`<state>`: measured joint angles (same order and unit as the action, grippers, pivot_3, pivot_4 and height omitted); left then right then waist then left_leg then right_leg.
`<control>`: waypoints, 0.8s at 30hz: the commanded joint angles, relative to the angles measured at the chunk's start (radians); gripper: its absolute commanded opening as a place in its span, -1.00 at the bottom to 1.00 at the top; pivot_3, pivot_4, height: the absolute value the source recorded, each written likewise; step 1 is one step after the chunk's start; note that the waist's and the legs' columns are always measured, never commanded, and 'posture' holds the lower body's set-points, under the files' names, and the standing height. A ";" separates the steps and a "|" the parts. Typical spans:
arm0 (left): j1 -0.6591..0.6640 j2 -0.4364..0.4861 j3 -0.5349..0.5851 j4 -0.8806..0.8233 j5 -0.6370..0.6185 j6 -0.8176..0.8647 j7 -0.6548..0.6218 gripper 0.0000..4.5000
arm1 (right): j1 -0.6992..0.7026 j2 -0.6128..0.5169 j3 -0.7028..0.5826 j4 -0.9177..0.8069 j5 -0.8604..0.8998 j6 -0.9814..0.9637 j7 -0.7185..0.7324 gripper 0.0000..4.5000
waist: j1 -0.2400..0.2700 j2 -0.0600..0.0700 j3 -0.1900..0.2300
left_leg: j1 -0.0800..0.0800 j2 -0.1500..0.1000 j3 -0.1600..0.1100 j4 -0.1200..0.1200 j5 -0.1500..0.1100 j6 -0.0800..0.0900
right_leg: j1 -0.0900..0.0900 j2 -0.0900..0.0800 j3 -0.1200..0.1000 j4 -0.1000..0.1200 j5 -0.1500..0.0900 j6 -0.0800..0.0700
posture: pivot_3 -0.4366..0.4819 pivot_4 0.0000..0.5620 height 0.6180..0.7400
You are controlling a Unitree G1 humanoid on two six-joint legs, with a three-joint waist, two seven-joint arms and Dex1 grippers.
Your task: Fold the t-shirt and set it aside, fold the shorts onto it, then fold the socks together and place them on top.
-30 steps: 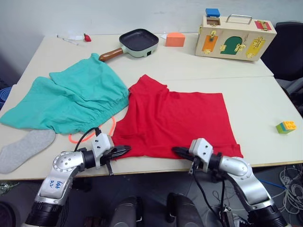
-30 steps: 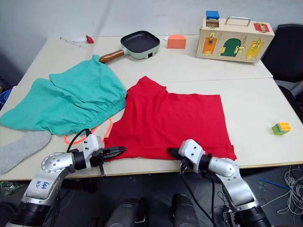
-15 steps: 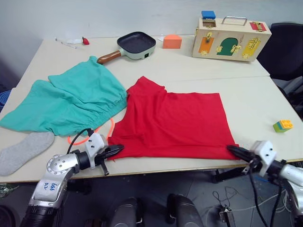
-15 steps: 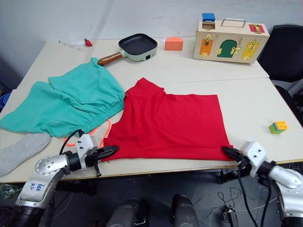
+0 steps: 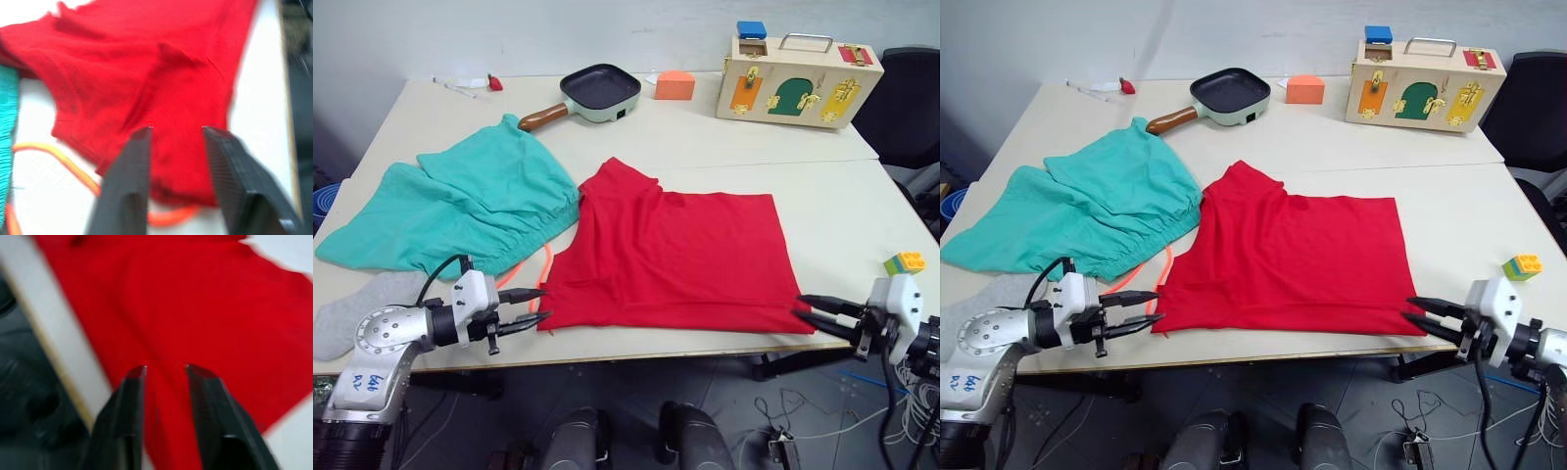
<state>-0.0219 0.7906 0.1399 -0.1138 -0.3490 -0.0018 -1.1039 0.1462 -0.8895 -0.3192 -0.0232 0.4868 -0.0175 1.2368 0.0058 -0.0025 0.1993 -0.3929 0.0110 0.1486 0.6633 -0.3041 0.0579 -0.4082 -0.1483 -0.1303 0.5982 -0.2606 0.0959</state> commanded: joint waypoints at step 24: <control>-0.072 -0.012 -0.185 -0.008 0.201 0.075 0.119 -0.39 | -0.187 0.001 0.224 0.175 -0.261 -0.074 -0.044 -0.50 | -0.007 -0.001 -0.002 | 0.003 0.001 0.001 0.000 0.000 -0.002 | 0.002 0.000 0.000 0.001 0.000 0.000 | -0.05 -0.47 1.00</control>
<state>-0.1008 0.7779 -0.0377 -0.1166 -0.1677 0.0506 -0.9969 -0.0459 -0.8891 -0.0987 0.1240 0.2546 -0.1000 1.2093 -0.0015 -0.0032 0.1973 -0.3896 0.0117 0.1495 0.6636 -0.3044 0.0552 -0.4066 -0.1486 -0.1305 0.5992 -0.2601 0.0957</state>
